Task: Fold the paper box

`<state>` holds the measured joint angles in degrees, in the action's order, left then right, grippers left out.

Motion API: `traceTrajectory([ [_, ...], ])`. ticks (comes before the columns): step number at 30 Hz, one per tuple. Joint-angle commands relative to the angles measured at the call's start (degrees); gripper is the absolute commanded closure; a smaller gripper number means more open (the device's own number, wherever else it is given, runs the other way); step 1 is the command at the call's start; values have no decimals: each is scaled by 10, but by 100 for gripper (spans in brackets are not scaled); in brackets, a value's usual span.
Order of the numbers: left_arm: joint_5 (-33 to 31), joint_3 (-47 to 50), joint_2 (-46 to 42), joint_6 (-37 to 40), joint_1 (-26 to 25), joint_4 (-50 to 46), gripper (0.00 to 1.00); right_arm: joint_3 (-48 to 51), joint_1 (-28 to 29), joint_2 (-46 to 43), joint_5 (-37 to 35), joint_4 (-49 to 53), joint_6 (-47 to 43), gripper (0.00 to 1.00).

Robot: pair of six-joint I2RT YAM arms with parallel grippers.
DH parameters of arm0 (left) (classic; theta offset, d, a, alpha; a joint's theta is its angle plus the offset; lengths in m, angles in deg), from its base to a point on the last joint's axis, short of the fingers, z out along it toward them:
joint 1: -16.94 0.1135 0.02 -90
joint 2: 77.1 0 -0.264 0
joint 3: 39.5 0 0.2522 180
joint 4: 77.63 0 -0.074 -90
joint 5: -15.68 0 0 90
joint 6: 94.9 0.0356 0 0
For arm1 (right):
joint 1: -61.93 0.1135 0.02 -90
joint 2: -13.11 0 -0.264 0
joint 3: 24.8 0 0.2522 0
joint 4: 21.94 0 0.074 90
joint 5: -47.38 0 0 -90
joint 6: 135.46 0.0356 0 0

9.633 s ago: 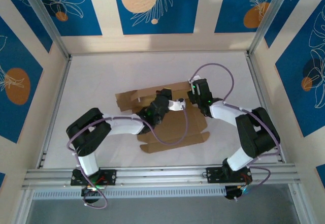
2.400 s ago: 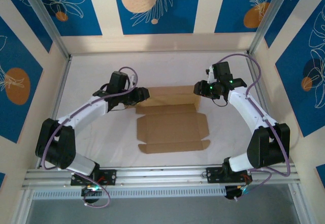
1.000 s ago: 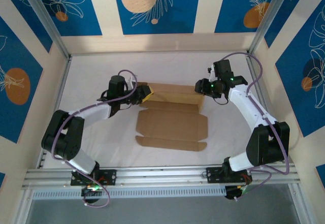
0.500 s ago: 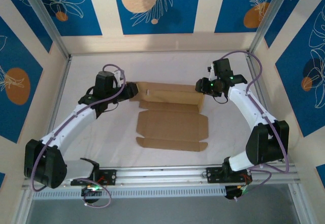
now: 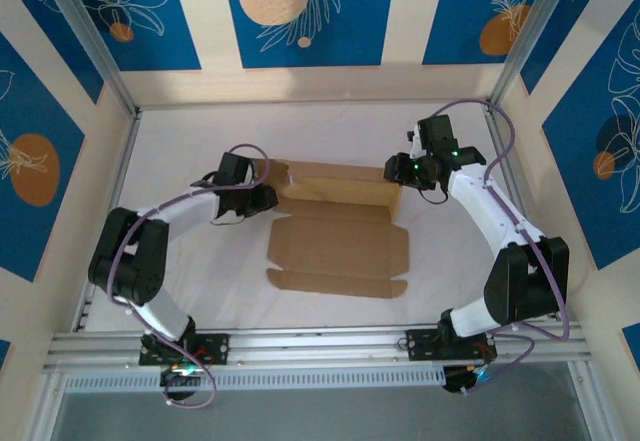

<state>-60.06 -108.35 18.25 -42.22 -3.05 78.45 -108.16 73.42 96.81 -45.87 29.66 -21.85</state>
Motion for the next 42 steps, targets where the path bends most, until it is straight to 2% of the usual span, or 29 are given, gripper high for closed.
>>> traceTrajectory([
  [1, -18, -22, 19, 3, -1, 16, 58, -2, 6, 6, -2, 4, -5, 51],
  [4, -31, -25, 33, 10, -1, 20, 51, -2, 8, 6, -1, 6, -7, 51],
  [8, -41, -35, 59, 11, -4, 34, 49, 2, 10, 4, 1, 6, -7, 51],
  [18, 2, -18, 96, 2, -11, 182, 51, 2, 9, -1, 27, 6, -3, 52],
  [28, -30, 10, 129, -2, -20, 270, 52, 2, 9, -5, 39, 7, 0, 52],
  [36, -86, 71, 95, 17, -23, 356, 51, 9, 9, -7, 45, 9, -1, 52],
  [42, -106, 102, 54, 35, -23, 378, 44, 12, 11, -7, 46, 11, -4, 52],
])
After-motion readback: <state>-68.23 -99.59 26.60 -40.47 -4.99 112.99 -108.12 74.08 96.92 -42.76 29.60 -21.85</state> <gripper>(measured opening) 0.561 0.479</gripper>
